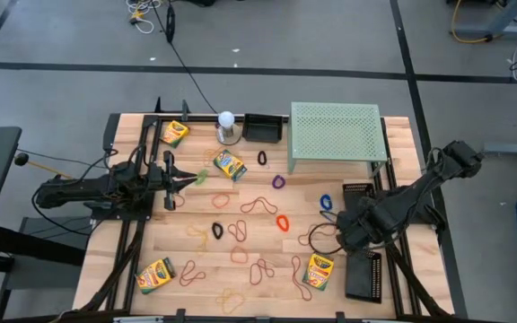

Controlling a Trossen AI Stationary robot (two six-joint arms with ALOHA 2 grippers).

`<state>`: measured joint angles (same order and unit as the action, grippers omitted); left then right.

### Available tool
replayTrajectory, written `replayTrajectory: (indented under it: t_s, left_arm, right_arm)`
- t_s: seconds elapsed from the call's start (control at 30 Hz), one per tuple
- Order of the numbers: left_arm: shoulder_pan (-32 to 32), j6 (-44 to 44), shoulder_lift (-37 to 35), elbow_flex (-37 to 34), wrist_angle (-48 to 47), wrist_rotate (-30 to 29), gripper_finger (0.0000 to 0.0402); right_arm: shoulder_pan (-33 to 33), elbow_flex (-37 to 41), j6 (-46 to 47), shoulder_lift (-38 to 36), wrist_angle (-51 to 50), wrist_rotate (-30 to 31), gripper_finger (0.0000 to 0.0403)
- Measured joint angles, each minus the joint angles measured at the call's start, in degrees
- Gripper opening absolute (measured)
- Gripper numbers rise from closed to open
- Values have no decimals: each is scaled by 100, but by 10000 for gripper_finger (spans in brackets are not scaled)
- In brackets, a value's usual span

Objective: Pick & Place Office Desk Supplies
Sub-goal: Put the middle basket on the shelf

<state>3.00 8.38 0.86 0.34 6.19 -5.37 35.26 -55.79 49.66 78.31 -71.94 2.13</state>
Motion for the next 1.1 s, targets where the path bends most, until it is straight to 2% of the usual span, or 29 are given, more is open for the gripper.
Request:
replayTrajectory:
  t_s: [0.13,0.2,0.33,0.5,0.67,0.8,0.93,1.1]
  left_arm:
    - [1,0,0,0,-1,0,58]
    - [-1,0,-2,0,0,-2,58]
    - [-1,0,-2,0,-1,0,58]
    - [-1,0,-2,0,-1,-2,58]
    - [-1,0,-2,0,-1,0,58]
    - [0,0,-2,0,-1,0,58]
    - [0,0,-7,1,0,-2,58]
    - [-1,0,-7,2,-1,0,58]
  right_arm:
    - [-65,4,-545,430,-96,624,150]
    - [-171,4,-752,639,-97,681,146]
    - [-345,4,-1076,891,-97,630,137]
    - [-427,4,-1135,976,-279,202,131]
    - [-397,46,-1103,976,-581,144,149]
    - [-399,503,-1130,976,-420,63,155]
    - [-399,793,-1201,980,-154,89,130]
    - [-399,822,-1200,978,-76,144,73]
